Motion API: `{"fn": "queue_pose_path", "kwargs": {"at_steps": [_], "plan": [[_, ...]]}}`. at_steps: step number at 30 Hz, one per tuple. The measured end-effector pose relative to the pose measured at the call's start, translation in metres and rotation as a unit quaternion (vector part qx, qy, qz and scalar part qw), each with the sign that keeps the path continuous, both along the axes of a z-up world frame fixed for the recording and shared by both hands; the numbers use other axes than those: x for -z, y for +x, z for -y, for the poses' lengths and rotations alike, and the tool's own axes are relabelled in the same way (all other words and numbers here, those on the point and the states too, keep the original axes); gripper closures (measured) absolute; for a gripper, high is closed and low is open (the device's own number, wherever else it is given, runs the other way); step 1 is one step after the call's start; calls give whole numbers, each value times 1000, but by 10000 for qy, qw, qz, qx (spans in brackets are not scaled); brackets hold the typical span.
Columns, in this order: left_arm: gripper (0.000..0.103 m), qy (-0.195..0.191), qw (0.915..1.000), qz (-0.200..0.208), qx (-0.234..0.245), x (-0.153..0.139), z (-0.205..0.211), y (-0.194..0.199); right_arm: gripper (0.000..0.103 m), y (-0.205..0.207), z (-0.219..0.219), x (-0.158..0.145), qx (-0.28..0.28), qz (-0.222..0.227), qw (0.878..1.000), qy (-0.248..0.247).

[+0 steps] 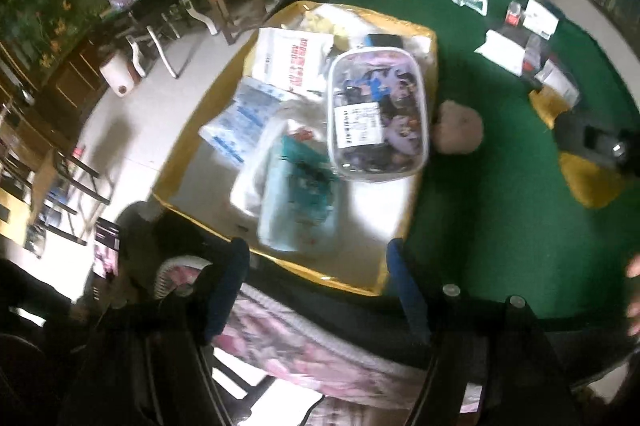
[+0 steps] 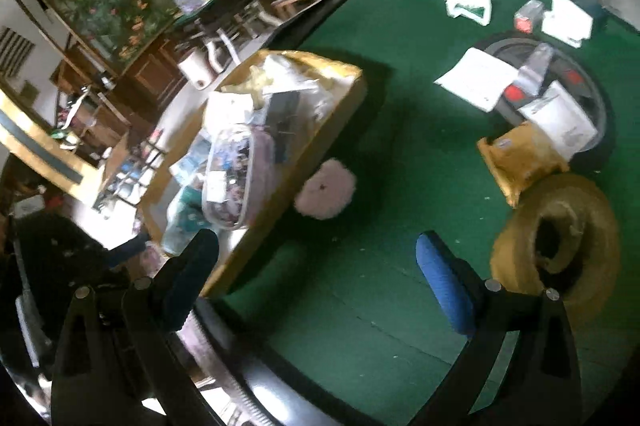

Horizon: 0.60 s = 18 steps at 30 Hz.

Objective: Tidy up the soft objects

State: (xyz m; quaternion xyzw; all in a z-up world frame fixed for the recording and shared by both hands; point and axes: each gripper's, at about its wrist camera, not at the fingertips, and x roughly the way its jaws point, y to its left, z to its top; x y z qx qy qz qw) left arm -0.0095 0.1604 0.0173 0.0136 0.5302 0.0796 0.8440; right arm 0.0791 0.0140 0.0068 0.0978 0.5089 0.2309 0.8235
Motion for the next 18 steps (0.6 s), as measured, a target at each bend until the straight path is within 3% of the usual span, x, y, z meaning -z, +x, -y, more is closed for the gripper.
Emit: {"fn": "queue_pose_path", "kwargs": {"at_steps": [4, 8, 18], "plan": [[32, 115, 9999, 33, 5, 2, 4, 2, 3, -2, 2, 1, 160, 170, 9997, -108], [32, -112, 9999, 84, 41, 1, 1, 3, 3, -4, -1, 4, 170, 131, 9997, -96], [32, -130, 9991, 291, 278, -11, -15, -1, 3, -16, -28, 12, -60, 110, 9995, -294]]}}
